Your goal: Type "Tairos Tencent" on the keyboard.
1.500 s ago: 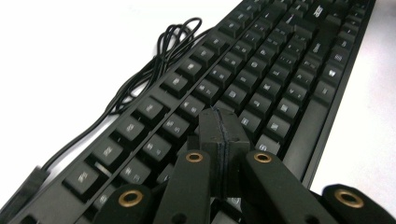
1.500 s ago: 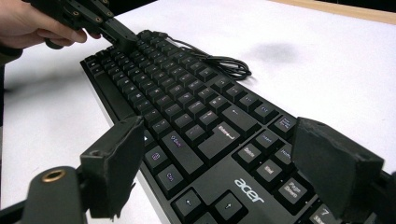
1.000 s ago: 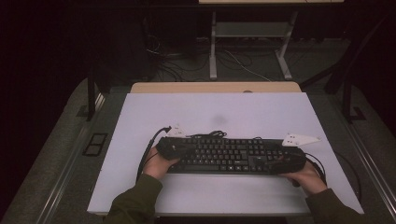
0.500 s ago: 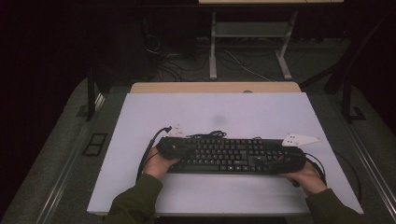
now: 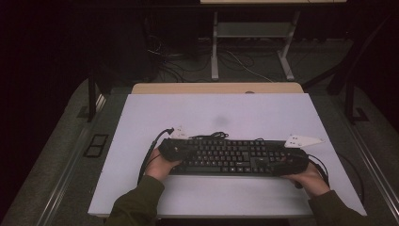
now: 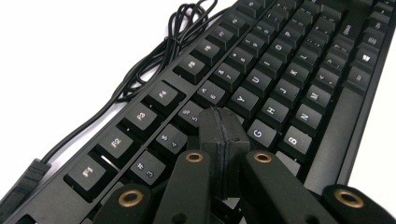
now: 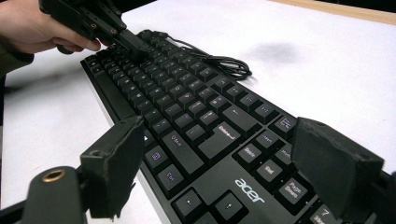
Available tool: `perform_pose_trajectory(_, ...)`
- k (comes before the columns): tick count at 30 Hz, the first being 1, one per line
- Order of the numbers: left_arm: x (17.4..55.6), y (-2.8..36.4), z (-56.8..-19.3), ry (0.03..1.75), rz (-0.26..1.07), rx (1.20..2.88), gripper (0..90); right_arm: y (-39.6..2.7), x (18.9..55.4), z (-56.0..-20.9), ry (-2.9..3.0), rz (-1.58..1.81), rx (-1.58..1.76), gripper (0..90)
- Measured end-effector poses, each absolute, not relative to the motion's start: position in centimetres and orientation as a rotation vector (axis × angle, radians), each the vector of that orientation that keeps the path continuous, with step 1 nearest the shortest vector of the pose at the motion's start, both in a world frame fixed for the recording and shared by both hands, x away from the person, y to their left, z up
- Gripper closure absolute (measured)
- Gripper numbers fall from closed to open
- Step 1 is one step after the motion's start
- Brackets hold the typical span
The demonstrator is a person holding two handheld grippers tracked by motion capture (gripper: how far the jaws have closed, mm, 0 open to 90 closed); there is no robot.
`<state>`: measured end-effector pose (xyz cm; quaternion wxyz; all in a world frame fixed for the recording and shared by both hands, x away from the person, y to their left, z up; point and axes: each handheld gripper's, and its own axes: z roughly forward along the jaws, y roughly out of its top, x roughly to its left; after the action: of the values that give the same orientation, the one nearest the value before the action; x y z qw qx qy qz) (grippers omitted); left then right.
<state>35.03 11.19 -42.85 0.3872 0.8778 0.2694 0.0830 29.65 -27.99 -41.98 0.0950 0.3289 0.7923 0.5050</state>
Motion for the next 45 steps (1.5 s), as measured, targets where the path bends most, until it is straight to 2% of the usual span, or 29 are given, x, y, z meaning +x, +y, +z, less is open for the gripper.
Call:
perform_pose_trajectory(18, 34.4, 11.6, -42.0, 0.695, 0.187, 2.176, 88.5, -27.6, 29.6, -41.9, 2.354, 1.494, 0.972, 17.0)
perform_pose_trajectory(19, 34.3, 11.7, -42.0, 0.697, 0.189, 2.173, 85.1, -27.5, 29.6, -41.9, 2.359, 1.492, 0.971, 17.0)
perform_pose_trajectory(31, 33.6, 12.3, -41.9, 0.707, 0.176, 2.149, 72.9, -25.7, 30.3, -41.8, 2.434, 1.469, 0.941, 15.4)
perform_pose_trajectory(36, 33.3, 12.6, -42.0, 0.713, 0.18, 2.13, 65.1, -24.4, 31.0, -41.8, 2.468, 1.449, 0.926, 28.5)
perform_pose_trajectory(45, 32.7, 13.4, -41.9, 0.729, 0.196, 2.109, 48.8, -22.1, 32.1, -41.6, 2.52, 1.441, 0.873, 58.2)
